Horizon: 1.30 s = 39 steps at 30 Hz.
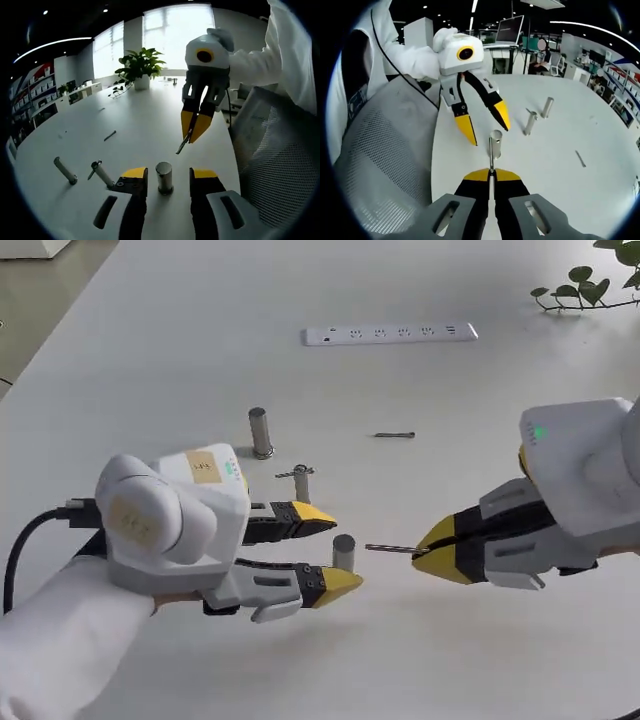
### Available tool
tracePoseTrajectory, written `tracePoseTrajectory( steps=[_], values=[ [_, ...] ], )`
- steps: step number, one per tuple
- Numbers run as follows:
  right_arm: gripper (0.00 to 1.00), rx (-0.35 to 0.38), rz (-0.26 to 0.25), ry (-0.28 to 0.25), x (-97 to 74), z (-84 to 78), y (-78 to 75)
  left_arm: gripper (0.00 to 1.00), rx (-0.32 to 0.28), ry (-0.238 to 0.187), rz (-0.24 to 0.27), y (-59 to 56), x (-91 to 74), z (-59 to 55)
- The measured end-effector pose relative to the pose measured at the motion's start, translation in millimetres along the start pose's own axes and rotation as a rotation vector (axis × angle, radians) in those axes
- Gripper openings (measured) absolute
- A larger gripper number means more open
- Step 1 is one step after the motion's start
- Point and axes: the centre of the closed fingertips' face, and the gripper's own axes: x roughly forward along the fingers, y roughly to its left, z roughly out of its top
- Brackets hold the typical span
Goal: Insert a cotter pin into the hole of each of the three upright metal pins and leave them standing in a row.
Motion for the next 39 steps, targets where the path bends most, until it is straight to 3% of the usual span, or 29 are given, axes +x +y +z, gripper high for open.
tracePoseTrajectory(
  steps=[10,18,30,39],
  values=[
    [0.0,-0.008,0.002,0.026,7.4,-1.2,-1.5,0.25,-0.016,0.02,0.001,3.8,11.2,-12.2],
    [0.0,-0.011,0.003,0.033,10.5,-2.2,-3.9,0.12,-0.024,0.018,-0.016,3.1,14.1,-13.7],
    [0.0,-0.048,0.032,0.034,19.5,-0.8,-8.3,0.11,-0.019,0.024,-0.034,2.6,16.1,-14.8],
    [0.0,-0.125,0.049,0.062,24.5,-1.9,-13.0,0.11,-0.019,0.036,-0.043,2.6,17.6,-15.0]
  ],
)
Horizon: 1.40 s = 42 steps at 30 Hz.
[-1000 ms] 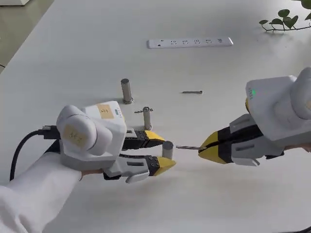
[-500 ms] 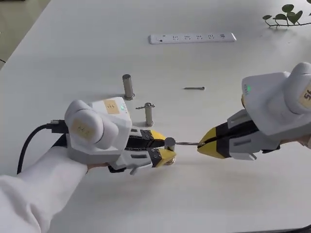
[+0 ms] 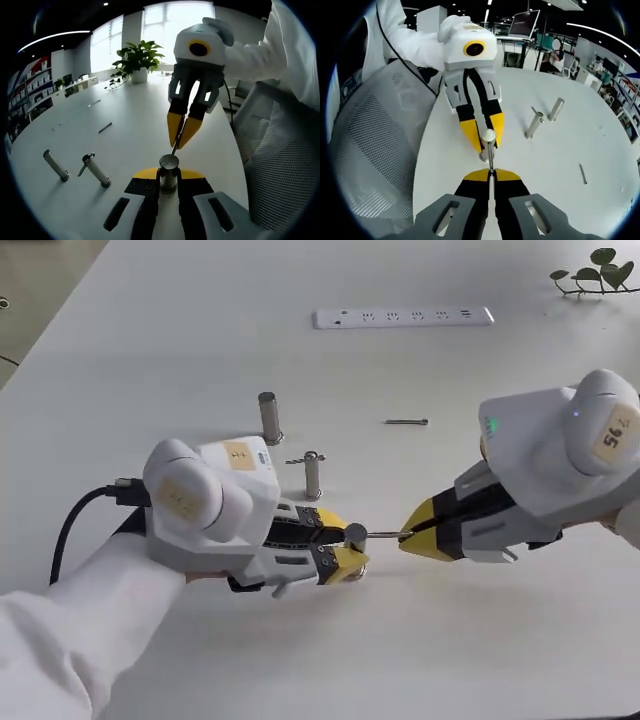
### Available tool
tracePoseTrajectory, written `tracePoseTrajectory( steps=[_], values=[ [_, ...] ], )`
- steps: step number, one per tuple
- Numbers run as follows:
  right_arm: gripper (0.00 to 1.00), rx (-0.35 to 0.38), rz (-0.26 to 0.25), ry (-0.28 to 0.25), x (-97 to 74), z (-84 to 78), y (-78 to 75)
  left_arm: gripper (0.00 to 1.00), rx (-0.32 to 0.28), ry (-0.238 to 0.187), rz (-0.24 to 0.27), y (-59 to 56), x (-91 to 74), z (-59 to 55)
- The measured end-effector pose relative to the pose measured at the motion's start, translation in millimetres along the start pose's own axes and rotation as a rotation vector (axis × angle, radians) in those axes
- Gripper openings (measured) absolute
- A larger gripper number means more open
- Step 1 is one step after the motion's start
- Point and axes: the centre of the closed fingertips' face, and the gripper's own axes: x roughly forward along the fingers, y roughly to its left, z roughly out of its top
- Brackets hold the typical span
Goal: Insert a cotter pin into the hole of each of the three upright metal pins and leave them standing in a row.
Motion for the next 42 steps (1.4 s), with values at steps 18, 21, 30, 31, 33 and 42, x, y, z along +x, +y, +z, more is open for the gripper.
tracePoseTrajectory(
  steps=[18,21,30,31,33,42],
  values=[
    [0.01,-0.07,0.037,0.0,18.4,12.5,-0.8,0.11,-0.002,0.008,-0.011,0.1,1.9,0.9],
    [0.18,-0.065,0.029,-0.012,15.4,13.9,0.0,0.11,-0.006,0.008,-0.012,0.1,1.5,0.6],
    [0.02,0.002,0.025,-0.051,2.5,12.6,-1.4,0.11,-0.005,0.005,-0.014,-0.5,0.4,0.3],
    [0.0,-0.002,0.03,-0.055,2.1,13.7,0.1,0.11,-0.006,0.005,-0.014,-0.5,0.4,0.2],
    [0.0,-0.004,0.028,-0.055,2.0,15.6,0.3,0.11,-0.006,0.006,-0.013,-0.6,0.5,0.3],
    [0.0,-0.009,0.051,-0.061,8.2,21.5,3.0,0.11,-0.005,0.009,-0.015,-0.4,0.8,0.5]
  ],
)
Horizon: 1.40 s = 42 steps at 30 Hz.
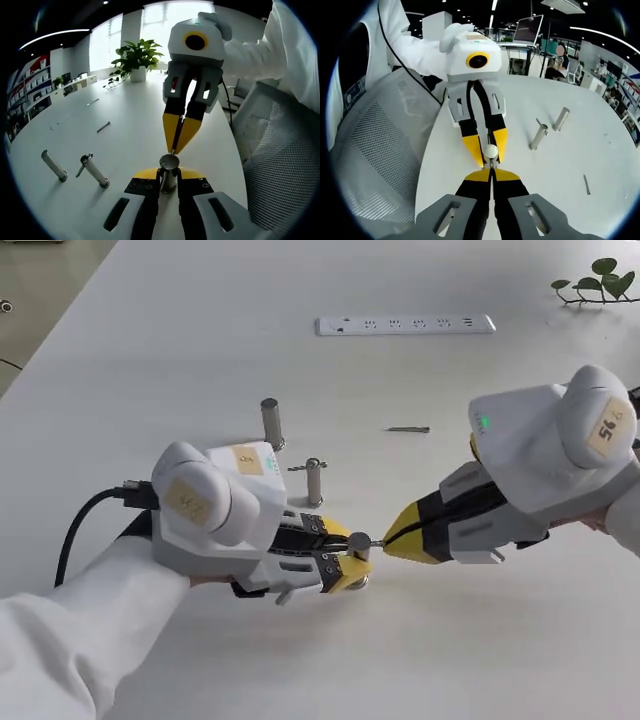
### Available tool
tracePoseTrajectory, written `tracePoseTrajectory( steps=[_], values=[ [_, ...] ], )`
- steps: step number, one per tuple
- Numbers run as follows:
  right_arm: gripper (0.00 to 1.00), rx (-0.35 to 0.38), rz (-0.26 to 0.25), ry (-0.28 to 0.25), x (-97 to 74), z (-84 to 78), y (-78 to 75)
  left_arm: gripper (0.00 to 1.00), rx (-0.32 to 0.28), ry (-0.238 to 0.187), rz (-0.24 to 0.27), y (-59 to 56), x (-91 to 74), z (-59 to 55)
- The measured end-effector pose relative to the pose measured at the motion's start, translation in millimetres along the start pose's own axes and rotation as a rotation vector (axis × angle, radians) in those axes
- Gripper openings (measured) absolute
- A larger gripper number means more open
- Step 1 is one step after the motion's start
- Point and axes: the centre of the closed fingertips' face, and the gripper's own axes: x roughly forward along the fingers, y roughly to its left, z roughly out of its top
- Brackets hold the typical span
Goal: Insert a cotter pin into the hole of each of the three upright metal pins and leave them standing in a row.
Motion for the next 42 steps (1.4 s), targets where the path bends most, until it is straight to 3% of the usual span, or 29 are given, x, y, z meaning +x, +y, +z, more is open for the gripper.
tracePoseTrajectory(
  steps=[9,16,21,25,30,34,37,42],
  values=[
    [0.0,-0.007,0.006,0.014,5.0,0.8,0.6,0.11,0.004,0.002,0.001,0.3,0.3,-0.2],
    [0.0,0.037,-0.008,-0.004,1.1,-0.7,-1.6,0.14,-0.045,-0.022,-0.002,0.2,-0.8,3.4],
    [0.19,0.068,-0.033,-0.048,-2.1,5.9,-2.4,0.38,-0.051,-0.03,-0.005,-0.1,-4.2,5.8],
    [0.2,0.101,-0.04,-0.065,-2.5,4.1,-3.8,0.56,-0.073,-0.023,-0.029,-6.9,-12.9,2.1],
    [0.22,0.14,-0.026,-0.102,3.4,8.6,0.0,0.71,-0.107,-0.036,-0.063,-17.1,-24.1,1.8],
    [0.22,0.148,-0.024,-0.111,9.3,10.0,1.3,0.89,-0.095,-0.014,-0.038,-17.0,-32.8,-4.2],
    [0.23,0.148,-0.021,-0.111,14.2,11.0,2.4,0.95,-0.116,-0.007,-0.025,-14.9,-39.7,-9.9],
    [0.23,0.151,-0.017,-0.122,20.2,16.6,4.2,0.98,-0.147,0.006,0.002,-14.3,-48.8,-14.2]
  ],
)
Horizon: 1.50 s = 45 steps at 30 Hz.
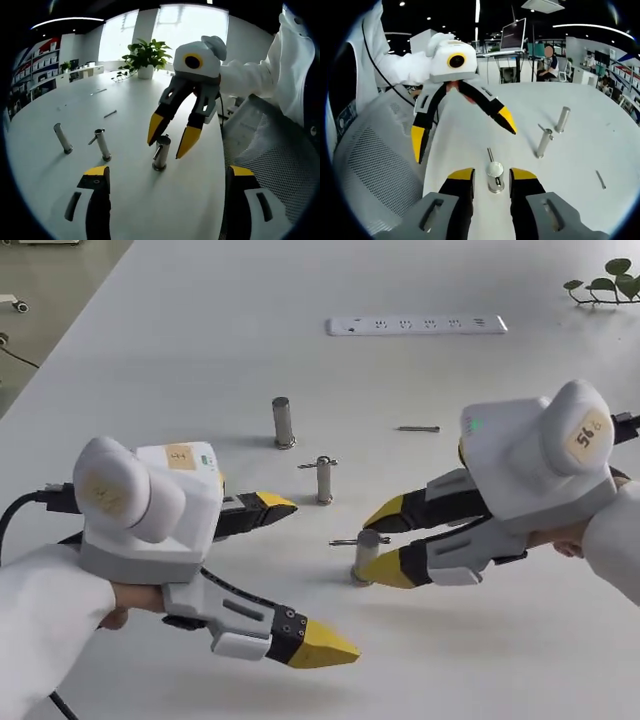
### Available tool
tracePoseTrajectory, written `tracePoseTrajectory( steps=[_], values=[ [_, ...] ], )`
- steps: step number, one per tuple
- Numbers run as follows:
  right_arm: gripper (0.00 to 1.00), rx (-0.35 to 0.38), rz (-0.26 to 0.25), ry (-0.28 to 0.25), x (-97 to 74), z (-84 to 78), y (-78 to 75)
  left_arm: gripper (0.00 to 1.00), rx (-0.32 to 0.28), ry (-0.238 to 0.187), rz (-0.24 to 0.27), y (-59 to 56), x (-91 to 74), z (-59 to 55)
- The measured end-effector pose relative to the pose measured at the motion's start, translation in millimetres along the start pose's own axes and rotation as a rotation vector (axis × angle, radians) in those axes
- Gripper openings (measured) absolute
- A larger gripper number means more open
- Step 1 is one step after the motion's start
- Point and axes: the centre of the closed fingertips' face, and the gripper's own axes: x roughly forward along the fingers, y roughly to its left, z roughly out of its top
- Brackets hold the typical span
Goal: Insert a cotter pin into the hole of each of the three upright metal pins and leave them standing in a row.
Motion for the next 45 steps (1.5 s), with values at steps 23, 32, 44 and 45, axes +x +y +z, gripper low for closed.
tracePoseTrajectory(
  steps=[23,32,44,45],
  values=[
    [0.08,-0.019,0.017,0.025,7.1,-0.9,-3.7,0.99,-0.043,-0.049,0.068,5.5,-32.2,8.3],
    [0.08,-0.035,-0.054,0.032,-9.6,0.7,-42.5,0.99,-0.085,-0.038,0.104,15.6,-42.7,-2.2],
    [0.08,0.008,-0.14,0.028,-25.3,-9.8,-94.8,0.99,-0.118,0.031,0.123,18.2,-46.1,-20.8],
    [0.08,0.015,-0.14,0.021,-25.8,-9.7,-97.1,0.99,-0.12,0.029,0.124,18.1,-46.6,-20.9]
  ],
)
